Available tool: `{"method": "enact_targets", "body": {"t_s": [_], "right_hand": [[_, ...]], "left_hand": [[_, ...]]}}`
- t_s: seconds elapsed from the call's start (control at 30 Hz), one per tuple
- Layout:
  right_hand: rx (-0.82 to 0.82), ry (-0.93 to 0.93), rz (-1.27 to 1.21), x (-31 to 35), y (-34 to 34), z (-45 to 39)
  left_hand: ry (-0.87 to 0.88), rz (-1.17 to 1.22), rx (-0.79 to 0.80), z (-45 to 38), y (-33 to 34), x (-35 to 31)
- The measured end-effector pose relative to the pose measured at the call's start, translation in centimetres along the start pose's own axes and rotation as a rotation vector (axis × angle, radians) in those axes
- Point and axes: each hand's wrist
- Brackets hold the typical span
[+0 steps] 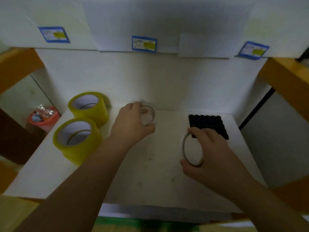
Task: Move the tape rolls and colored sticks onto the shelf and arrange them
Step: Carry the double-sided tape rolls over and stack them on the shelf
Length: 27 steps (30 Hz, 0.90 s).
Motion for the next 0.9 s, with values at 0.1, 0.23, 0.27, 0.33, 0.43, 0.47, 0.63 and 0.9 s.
{"method": "enact_targets", "body": {"t_s": [0.1, 0.23, 0.27, 0.33, 0.43, 0.47, 0.63, 0.9], "right_hand": [[-0.044, 0.037, 0.015, 0.5, 0.6, 0.5], [-0.079, 0.071, -0.013, 1.2, 1.5, 1.1], [-0.086, 0.071, -0.023, 1.3, 1.8, 1.2], [-0.107, 0.073, -0.041, 1.5, 2.1, 1.0], [-0.128, 0.077, -0.048, 1.6, 2.3, 0.5], [-0.129, 0.074, -0.048, 1.7, 2.4, 0.3], [-0.143, 0.073, -0.054, 1.5, 2.7, -0.1], [-0.154, 0.089, -0.029, 1.4, 3.0, -1.3]], "left_hand": [[0.007, -0.018, 0.011, -1.1, 1.4, 0.9], [-0.009, -0.068, -0.002, -2.0, 2.6, 1.6], [-0.008, -0.061, -0.005, -2.2, 2.7, 1.7], [0.013, -0.054, 0.012, -2.2, 3.2, 1.9], [0.034, -0.040, 0.045, -2.1, 3.7, 2.1], [0.027, -0.024, 0.061, -2.0, 3.8, 2.1], [0.044, -0.032, 0.068, -2.3, 3.8, 2.2], [-0.009, 0.045, 0.110, -2.5, 4.2, 2.3]]}}
Point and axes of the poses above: each hand's wrist, its own z-axis away from the middle knuckle, its own y-axis out of the palm, x = y × z, and after that the axes turned 6 degrees about -z, right-handed
